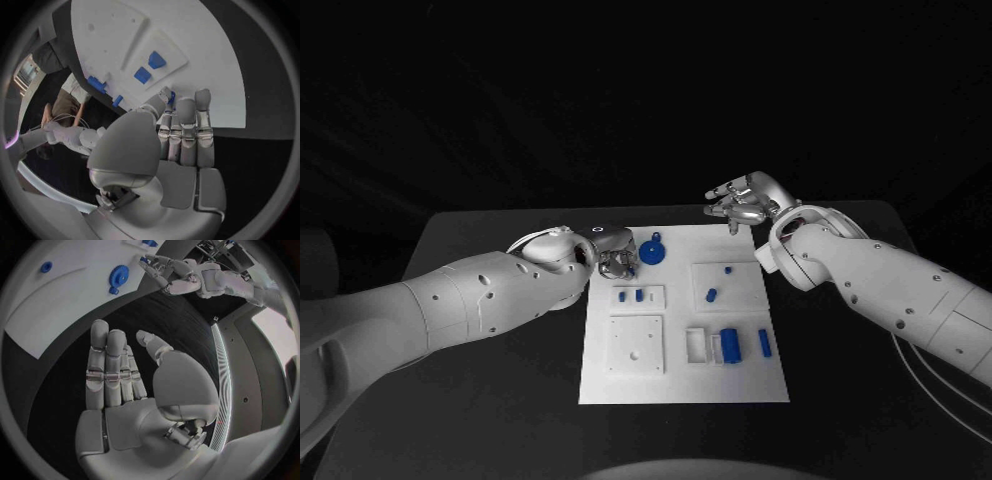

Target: Assemble the parts on the task board

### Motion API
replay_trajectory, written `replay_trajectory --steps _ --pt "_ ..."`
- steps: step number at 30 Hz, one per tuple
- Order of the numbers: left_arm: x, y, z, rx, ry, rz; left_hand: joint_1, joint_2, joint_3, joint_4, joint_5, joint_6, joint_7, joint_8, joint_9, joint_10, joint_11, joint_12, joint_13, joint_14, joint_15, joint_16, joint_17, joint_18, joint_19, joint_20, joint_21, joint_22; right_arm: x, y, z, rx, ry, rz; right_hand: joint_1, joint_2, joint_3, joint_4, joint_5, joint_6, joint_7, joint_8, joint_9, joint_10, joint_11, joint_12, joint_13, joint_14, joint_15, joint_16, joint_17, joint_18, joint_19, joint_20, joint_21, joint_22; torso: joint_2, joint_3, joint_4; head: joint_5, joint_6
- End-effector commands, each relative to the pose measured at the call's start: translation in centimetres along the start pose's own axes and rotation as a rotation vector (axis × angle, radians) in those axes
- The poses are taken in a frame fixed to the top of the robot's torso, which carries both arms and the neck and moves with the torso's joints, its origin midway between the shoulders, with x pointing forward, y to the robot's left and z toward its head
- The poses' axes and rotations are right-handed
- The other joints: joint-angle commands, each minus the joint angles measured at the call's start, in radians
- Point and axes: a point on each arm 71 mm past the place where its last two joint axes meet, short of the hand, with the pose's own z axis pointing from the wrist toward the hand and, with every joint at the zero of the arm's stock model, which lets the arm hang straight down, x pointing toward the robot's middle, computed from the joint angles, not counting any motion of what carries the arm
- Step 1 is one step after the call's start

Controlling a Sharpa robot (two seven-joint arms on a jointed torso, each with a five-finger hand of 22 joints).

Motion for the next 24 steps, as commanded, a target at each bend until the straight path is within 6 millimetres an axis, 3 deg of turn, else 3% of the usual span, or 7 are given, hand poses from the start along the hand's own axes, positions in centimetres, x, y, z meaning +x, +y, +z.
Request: replay_trajectory --steps 1,24 --pt "0.17 -0.30 0.11 0.013 0.019 -0.009 -0.003 0.010 -0.001 0.005 -0.003 0.004 0.002 0.004 0.001 -0.002 0.000 0.004 0.001 0.007 -0.001 0.001 0.001 0.020 -0.004 -0.004 0.006 0.020 0.13 0.14 0.01 -0.009 0.011 0.000 -0.009 -0.004 0.005 -0.002 0.003 0.004 0.001 -0.001 0.000 0.003 0.000 -0.004 -0.001 -0.005 0.003 0.003 -0.001 0.012 0.032 0.005 0.006 -0.001 0.000 0.0000 -0.0004 0.000 -0.001" --pt "0.74 -0.57 0.08 0.022 0.039 -0.005 0.000 0.011 -0.003 0.001 -0.003 0.007 0.002 0.004 0.002 0.002 -0.001 0.004 0.002 0.006 -0.001 0.001 0.001 0.020 -0.006 -0.004 0.006 0.020 0.14 0.08 0.03 -0.008 0.012 0.000 -0.009 -0.004 0.005 -0.002 0.003 0.004 0.001 -0.001 0.000 0.003 0.000 -0.004 -0.001 -0.005 0.003 0.003 -0.001 0.012 0.032 0.005 0.006 -0.001 0.000 0.0003 0.0007 -0.002 -0.004"
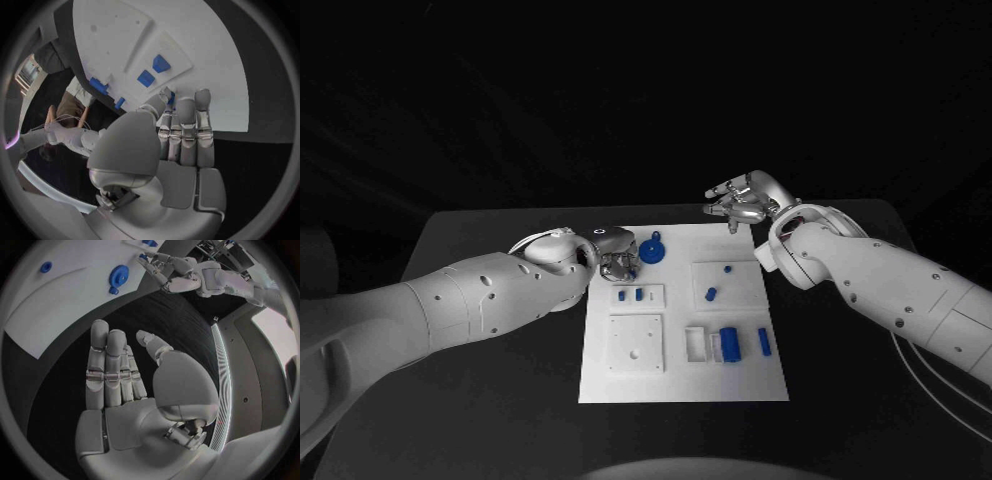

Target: Assemble the parts on the task board

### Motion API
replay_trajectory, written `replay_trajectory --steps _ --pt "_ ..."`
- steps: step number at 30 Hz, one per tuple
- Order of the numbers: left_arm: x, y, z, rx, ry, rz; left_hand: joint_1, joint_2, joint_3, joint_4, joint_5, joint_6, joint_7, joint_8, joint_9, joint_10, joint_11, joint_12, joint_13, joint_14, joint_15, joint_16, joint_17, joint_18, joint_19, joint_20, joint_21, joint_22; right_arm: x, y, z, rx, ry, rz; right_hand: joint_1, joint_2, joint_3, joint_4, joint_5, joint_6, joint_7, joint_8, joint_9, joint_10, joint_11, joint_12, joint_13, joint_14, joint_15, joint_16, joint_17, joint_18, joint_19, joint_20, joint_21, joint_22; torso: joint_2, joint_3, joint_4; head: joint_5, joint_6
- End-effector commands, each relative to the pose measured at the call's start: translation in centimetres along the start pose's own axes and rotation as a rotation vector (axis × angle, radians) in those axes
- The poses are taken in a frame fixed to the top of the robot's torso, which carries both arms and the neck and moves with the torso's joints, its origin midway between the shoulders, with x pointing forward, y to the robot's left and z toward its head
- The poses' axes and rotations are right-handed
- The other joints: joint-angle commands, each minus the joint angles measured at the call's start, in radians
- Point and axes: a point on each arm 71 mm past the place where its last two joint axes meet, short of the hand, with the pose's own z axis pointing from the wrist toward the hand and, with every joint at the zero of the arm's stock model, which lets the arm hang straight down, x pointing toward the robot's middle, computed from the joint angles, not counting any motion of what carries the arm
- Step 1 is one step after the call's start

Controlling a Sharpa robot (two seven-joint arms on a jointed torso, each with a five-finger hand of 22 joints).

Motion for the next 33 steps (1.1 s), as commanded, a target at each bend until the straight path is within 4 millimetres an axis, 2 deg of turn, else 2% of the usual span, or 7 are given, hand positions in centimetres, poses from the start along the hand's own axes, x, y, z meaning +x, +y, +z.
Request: replay_trajectory --steps 1,14,22,33 --pt "0.25 -0.25 0.02 0.010 0.021 -0.003 0.001 0.012 -0.002 0.000 -0.003 0.008 -0.001 0.004 0.001 0.002 -0.001 0.004 0.001 0.006 -0.001 0.002 0.002 0.020 -0.006 -0.004 0.006 0.020 0.13 0.10 0.02 -0.008 0.012 0.000 -0.009 -0.004 0.005 -0.002 0.003 0.005 0.002 -0.001 0.000 0.003 0.000 -0.004 -0.001 -0.005 0.003 0.004 -0.001 0.012 0.032 0.005 0.006 -0.001 0.000 0.0003 0.0002 0.000 -0.001" --pt "0.37 -0.44 0.08 0.016 0.027 0.010 0.006 0.008 -0.013 -0.008 -0.005 0.014 -0.002 0.004 0.001 0.013 -0.006 0.006 0.002 0.000 -0.004 0.012 0.008 0.015 -0.010 -0.007 0.011 0.021 0.17 0.09 0.05 -0.009 0.013 0.000 -0.013 -0.003 0.005 0.001 0.004 0.004 0.002 -0.001 0.000 0.004 0.000 -0.004 -0.001 -0.005 0.003 0.005 -0.002 0.012 0.031 0.005 0.008 -0.003 0.001 0.0006 -0.0002 0.000 -0.004" --pt "0.85 -0.70 0.07 0.037 0.029 0.047 0.014 -0.009 -0.028 -0.026 -0.005 0.041 -0.009 0.004 0.002 0.043 -0.019 0.009 0.004 0.000 -0.013 0.022 0.013 0.009 -0.011 -0.014 0.019 0.021 0.20 0.09 0.06 -0.009 0.013 0.000 -0.014 -0.003 0.005 0.003 0.005 0.004 0.002 -0.001 0.000 0.004 0.000 -0.004 -0.001 -0.005 0.003 0.005 -0.003 0.012 0.031 0.005 0.008 -0.004 0.000 0.0000 -0.0007 -0.002 -0.006" --pt "1.18 -0.73 0.03 0.047 0.019 0.070 0.009 -0.014 -0.035 -0.036 -0.009 0.060 -0.014 0.004 0.002 0.063 -0.028 0.012 0.005 0.000 -0.019 0.036 0.023 0.002 -0.012 -0.021 0.029 0.020 0.23 0.07 0.08 -0.008 0.013 0.000 -0.014 -0.003 0.005 0.003 0.005 0.004 0.002 -0.001 0.000 0.004 0.000 -0.004 -0.001 -0.005 0.003 0.005 -0.003 0.012 0.031 0.005 0.008 -0.004 0.000 -0.0005 0.0002 -0.004 -0.007"
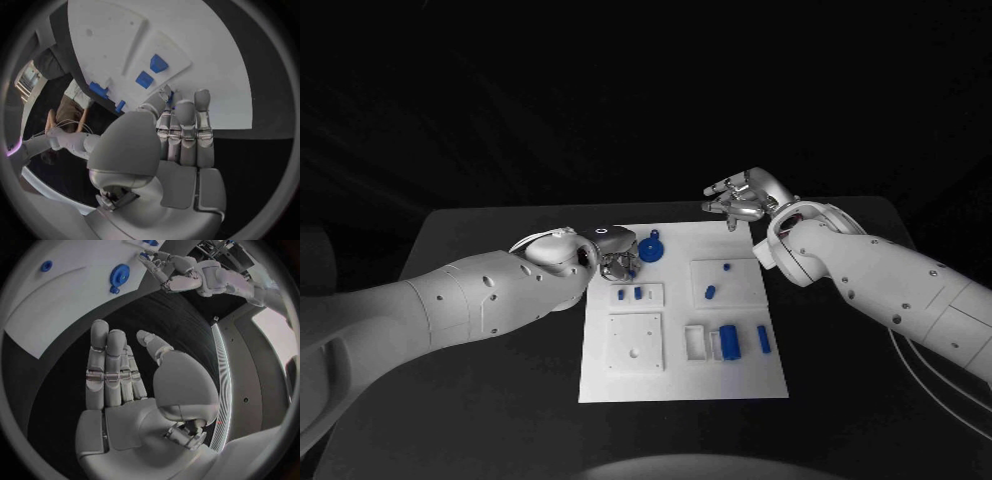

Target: Assemble the parts on the task board

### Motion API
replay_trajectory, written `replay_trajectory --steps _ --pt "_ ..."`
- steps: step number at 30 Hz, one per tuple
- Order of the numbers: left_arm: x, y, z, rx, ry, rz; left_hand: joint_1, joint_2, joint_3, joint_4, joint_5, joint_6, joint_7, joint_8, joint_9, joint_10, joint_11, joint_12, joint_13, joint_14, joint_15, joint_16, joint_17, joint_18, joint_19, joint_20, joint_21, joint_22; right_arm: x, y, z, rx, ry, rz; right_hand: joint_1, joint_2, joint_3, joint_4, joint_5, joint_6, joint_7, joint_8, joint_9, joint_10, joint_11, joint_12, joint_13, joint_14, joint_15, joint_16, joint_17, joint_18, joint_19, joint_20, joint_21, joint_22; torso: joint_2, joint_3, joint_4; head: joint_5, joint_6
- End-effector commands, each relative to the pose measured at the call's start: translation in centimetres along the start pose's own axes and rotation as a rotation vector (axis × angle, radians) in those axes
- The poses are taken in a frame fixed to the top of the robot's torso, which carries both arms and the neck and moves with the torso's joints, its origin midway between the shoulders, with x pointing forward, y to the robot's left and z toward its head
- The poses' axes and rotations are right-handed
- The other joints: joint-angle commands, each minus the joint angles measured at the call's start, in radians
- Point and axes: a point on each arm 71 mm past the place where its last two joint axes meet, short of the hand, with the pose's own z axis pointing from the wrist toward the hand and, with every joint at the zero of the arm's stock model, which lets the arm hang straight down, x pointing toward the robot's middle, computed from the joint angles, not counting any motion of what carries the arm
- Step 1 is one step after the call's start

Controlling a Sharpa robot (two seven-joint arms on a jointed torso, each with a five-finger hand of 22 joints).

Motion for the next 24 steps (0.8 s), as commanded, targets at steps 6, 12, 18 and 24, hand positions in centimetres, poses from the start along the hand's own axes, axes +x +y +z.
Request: replay_trajectory --steps 6,12,18,24 --pt "0.81 -0.39 -0.03 0.025 0.019 0.024 -0.002 -0.014 -0.004 -0.009 -0.007 0.002 0.001 0.003 0.001 0.007 -0.001 0.002 0.001 0.000 -0.006 0.006 0.003 0.002 0.001 -0.007 0.003 0.020 0.18 0.10 0.03 -0.010 0.013 0.000 -0.010 0.001 0.005 0.003 0.005 0.006 0.004 -0.001 0.000 0.004 0.000 -0.004 -0.001 -0.005 0.003 0.005 -0.002 0.011 0.031 0.005 0.003 -0.001 0.000 -0.0005 0.0009 -0.001 0.000" --pt "0.77 -0.32 -0.05 0.023 0.012 0.026 -0.001 -0.019 -0.006 -0.012 -0.009 -0.029 0.006 0.001 -0.002 0.000 0.002 0.009 0.002 -0.005 -0.005 0.007 0.006 -0.001 -0.002 -0.009 0.003 0.020 0.19 0.07 0.03 -0.009 0.013 0.000 -0.010 0.001 0.005 0.003 0.005 0.006 0.004 -0.001 0.000 0.004 0.000 -0.004 -0.001 -0.005 0.003 0.005 -0.002 0.011 0.031 0.005 0.003 -0.001 0.000 -0.0005 0.0008 0.000 0.002" --pt "0.76 -0.24 -0.14 0.026 0.009 0.026 -0.002 -0.026 -0.006 -0.012 -0.011 -0.075 0.012 0.003 -0.003 -0.005 0.005 0.015 0.002 -0.005 -0.003 0.007 0.007 0.000 -0.002 -0.007 0.004 0.020 0.16 0.00 0.02 -0.008 0.013 -0.001 -0.009 -0.001 0.006 0.004 0.006 0.004 0.004 -0.001 0.000 -0.003 0.003 -0.006 -0.002 -0.006 0.004 0.005 -0.003 0.012 0.031 0.005 0.003 -0.003 0.000 -0.0006 0.0002 0.000 0.002" --pt "0.76 -0.18 -0.26 0.030 0.003 0.025 -0.005 -0.031 -0.006 -0.013 -0.012 -0.092 0.012 0.001 -0.004 -0.007 0.005 0.017 0.002 -0.005 -0.003 0.006 0.007 0.000 -0.002 -0.006 0.003 0.019 0.15 -0.11 0.00 -0.006 0.015 -0.001 -0.009 -0.001 0.007 0.003 0.006 0.004 0.005 -0.001 0.000 -0.008 0.004 -0.005 -0.003 -0.006 0.005 0.005 -0.003 0.012 0.031 0.006 0.003 -0.003 0.000 -0.0009 0.0004 0.000 0.001"
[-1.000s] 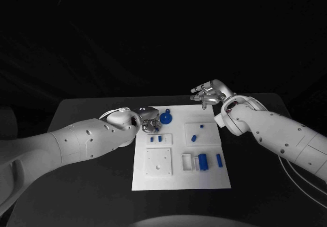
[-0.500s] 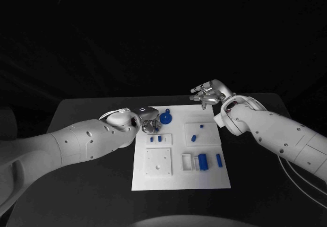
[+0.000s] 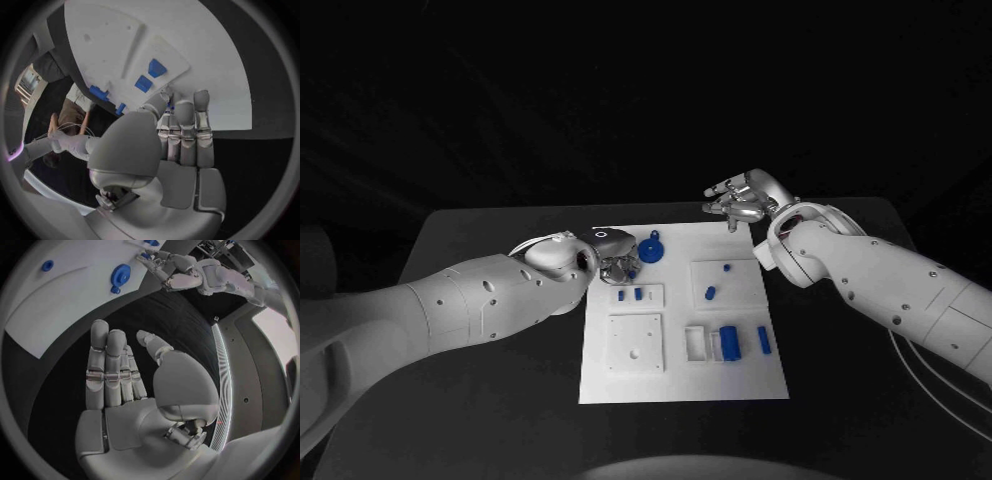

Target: Assemble the parts on the task board

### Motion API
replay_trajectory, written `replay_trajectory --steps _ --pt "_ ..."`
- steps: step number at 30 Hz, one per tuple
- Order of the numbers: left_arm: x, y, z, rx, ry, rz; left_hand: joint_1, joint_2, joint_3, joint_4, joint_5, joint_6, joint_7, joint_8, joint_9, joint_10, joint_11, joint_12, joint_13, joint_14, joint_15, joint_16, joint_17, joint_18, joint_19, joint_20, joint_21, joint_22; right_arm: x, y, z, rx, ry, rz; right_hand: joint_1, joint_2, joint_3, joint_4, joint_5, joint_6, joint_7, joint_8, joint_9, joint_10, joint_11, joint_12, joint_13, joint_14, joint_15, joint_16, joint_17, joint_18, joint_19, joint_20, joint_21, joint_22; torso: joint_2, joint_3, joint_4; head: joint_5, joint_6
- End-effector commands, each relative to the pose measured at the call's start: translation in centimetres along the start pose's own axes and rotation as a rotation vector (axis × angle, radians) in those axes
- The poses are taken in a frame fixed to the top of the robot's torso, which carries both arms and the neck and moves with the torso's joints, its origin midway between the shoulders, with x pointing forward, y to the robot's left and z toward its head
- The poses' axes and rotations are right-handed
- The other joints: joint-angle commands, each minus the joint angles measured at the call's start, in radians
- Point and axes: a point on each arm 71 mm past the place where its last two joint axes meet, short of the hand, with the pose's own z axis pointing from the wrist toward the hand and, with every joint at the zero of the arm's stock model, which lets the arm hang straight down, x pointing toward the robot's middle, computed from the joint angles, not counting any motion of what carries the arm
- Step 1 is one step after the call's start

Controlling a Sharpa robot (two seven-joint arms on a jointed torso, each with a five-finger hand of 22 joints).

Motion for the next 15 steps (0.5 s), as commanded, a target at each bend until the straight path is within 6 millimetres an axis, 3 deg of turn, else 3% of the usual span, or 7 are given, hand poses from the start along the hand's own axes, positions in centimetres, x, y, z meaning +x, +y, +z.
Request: replay_trajectory --steps 1,15 --pt "0.26 -0.24 -0.07 0.022 0.008 0.006 -0.004 -0.012 0.002 -0.004 -0.005 -0.026 0.001 -0.002 -0.002 -0.004 0.002 0.001 -0.001 -0.005 -0.003 0.002 0.001 -0.001 0.002 -0.003 0.002 0.019 0.13 0.04 -0.02 -0.009 0.015 -0.001 -0.009 -0.001 0.004 0.001 0.006 0.004 0.005 -0.001 0.000 -0.004 0.000 -0.005 -0.001 -0.003 0.002 0.005 -0.001 0.012 0.031 0.006 0.003 -0.001 0.000 -0.0002 0.0003 0.000 -0.001" --pt "0.13 0.61 -0.39 -0.022 -0.013 0.016 0.008 -0.038 0.025 -0.004 -0.014 -0.150 -0.010 0.000 -0.003 -0.001 0.001 -0.002 -0.002 -0.002 -0.003 -0.012 -0.004 -0.001 0.005 -0.003 -0.008 0.018 0.10 -0.40 -0.14 0.011 0.024 -0.025 -0.008 -0.011 0.010 -0.005 0.003 0.001 0.008 -0.001 0.000 -0.039 0.010 -0.008 -0.003 0.008 0.007 0.009 -0.005 0.020 0.036 0.010 0.011 -0.002 0.000 0.0002 0.0005 -0.001 -0.002"
